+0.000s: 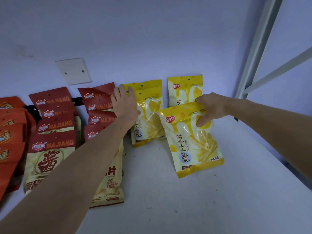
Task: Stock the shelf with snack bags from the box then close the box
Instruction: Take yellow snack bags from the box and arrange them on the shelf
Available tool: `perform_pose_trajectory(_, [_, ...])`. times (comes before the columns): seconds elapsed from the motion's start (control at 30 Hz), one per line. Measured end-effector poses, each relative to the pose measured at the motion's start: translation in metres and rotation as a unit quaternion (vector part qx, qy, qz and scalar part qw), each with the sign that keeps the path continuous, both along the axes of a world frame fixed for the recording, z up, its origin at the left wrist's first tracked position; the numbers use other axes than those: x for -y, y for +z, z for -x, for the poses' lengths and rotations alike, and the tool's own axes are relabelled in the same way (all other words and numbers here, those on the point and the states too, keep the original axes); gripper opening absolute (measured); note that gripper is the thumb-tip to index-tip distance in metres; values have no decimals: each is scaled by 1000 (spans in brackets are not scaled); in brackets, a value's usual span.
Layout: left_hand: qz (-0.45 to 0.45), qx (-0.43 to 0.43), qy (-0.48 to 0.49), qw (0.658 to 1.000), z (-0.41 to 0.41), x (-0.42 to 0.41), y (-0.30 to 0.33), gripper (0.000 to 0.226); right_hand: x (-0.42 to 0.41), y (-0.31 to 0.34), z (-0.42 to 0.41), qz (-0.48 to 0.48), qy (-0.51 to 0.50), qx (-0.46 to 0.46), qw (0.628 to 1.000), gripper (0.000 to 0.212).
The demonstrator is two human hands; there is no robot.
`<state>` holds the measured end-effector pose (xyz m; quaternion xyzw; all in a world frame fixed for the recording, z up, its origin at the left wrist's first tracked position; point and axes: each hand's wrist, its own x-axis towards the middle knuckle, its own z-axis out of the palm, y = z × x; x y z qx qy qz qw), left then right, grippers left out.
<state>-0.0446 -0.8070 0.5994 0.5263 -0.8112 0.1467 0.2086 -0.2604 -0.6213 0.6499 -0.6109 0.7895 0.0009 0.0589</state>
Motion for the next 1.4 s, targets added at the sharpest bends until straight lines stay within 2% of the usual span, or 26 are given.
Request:
perform_pose_trajectory(0.07, [25,2,-10,1000,2,-3,-1,104,4,-2,4,2,-13,-15,1000,80])
perform_pose_trajectory(0.17, [38,-5,-63,997,7,-13,1,93,10,-4,12,13,-38,-32,999,78])
perform_pose_trajectory(0.33, [-3,77,-147,986,28,-37,-4,88,27,-9,30,40,-84,-36,995,63])
perform_pose_trajectory(0.47, [-54,105,-186,975,47,-55,-17,87,44,-18,39,39,-107,-28,993,57])
perform_pose_trajectory(0.57, [-41,112,-220,968,60,-63,-25,79,58,-18,44,52,-117,-21,992,53])
perform_pose_trajectory(0.7, [-24,130,-231,964,72,-62,-38,83,73,-14,49,98,-141,-11,985,52])
perform_pose_trajectory(0.8, [-21,168,-237,957,80,-62,-52,92,82,-19,55,114,-150,-15,982,61])
perform_pose_trajectory(0.93, [-24,213,-237,948,88,-63,-70,100,87,-27,60,161,-142,-55,975,85])
perform_pose_trajectory(1.0, [-28,221,-230,947,91,-64,-77,103,86,-29,63,195,-142,-94,966,88])
perform_pose_trajectory(1.07, [-23,223,-222,949,94,-65,-82,104,83,-31,65,218,-156,-93,959,89])
perform_pose_trajectory(1.13, [-10,222,-214,951,96,-67,-85,102,79,-36,67,232,-193,-38,953,93])
perform_pose_trajectory(1.23, [3,215,-223,951,99,-67,-86,97,72,-49,69,236,-250,122,931,94])
perform_pose_trajectory(1.33, [6,216,-250,944,104,-67,-87,97,68,-63,69,198,-265,288,899,80])
perform_pose_trajectory(1.4, [-5,221,-258,941,109,-67,-90,97,70,-72,71,184,-283,346,876,69])
